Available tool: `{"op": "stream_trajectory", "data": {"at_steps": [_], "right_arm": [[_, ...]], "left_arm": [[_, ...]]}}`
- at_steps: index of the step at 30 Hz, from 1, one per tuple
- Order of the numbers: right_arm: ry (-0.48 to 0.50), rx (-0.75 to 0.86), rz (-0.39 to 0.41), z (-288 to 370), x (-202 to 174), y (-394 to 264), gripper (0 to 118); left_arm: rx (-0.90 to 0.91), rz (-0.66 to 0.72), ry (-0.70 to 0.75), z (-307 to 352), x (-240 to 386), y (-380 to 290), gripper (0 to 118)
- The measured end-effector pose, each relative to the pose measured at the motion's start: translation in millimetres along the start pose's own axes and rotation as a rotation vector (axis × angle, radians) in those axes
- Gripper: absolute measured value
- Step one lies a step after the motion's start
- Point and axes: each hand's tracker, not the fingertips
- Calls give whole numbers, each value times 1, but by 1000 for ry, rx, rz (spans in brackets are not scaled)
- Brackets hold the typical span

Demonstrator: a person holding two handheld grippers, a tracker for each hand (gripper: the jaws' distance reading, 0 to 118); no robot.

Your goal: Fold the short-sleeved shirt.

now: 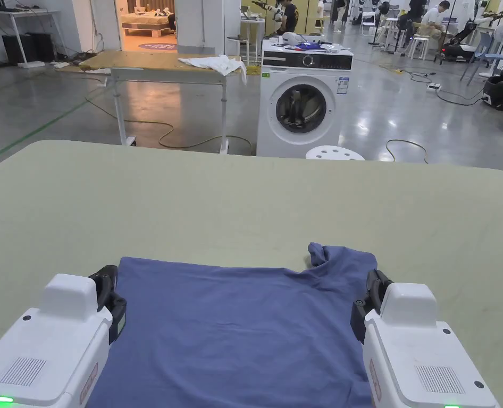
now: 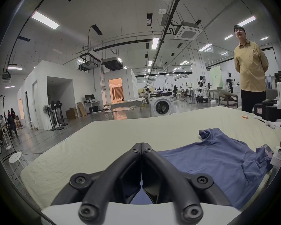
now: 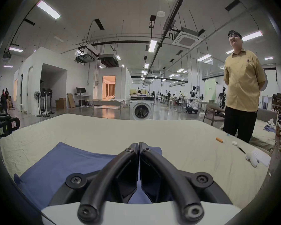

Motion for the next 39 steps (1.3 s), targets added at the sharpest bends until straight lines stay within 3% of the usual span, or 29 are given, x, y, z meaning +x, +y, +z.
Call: {"op": "stream_trajectory", "data": {"at_steps": [6,10,12,16,18,25,29,30,32,34,36,37,38,39], "right_arm": [[20,-23,15,0,0,0,0],[39,-83,39,-6,1,-6,0],[45,-112,34,-9,2,-10,0],[47,-154,32,-14,1,-19,0],[55,-176,28,-16,0,-22,0],[59,-214,40,-18,1,-28,0],[57,-250,59,-15,10,-30,0],[61,-266,65,-14,15,-30,0],[67,-320,65,-9,29,-28,0],[77,-389,63,-4,47,-28,1],[69,-446,78,5,66,-31,17],[71,-478,87,9,75,-33,43],[64,-528,102,13,83,-37,60],[57,-574,107,17,89,-41,69]], "left_arm": [[-372,48,-10,-11,-46,-23,0],[-520,107,-60,11,-74,-46,3],[-603,113,-59,20,-86,-61,14],[-742,108,-60,26,-95,-89,57],[-786,143,-79,28,-90,-93,66],[-870,191,-41,4,-75,-111,64],[-864,136,-10,8,-63,-104,59],[-861,130,-20,10,-61,-102,53],[-855,129,-68,13,-56,-99,27],[-855,141,-84,15,-57,-97,9],[-854,146,-89,18,-55,-95,4],[-854,147,-88,16,-60,-97,3],[-848,156,-88,18,-61,-95,3],[-846,162,-90,20,-61,-94,3]]}}
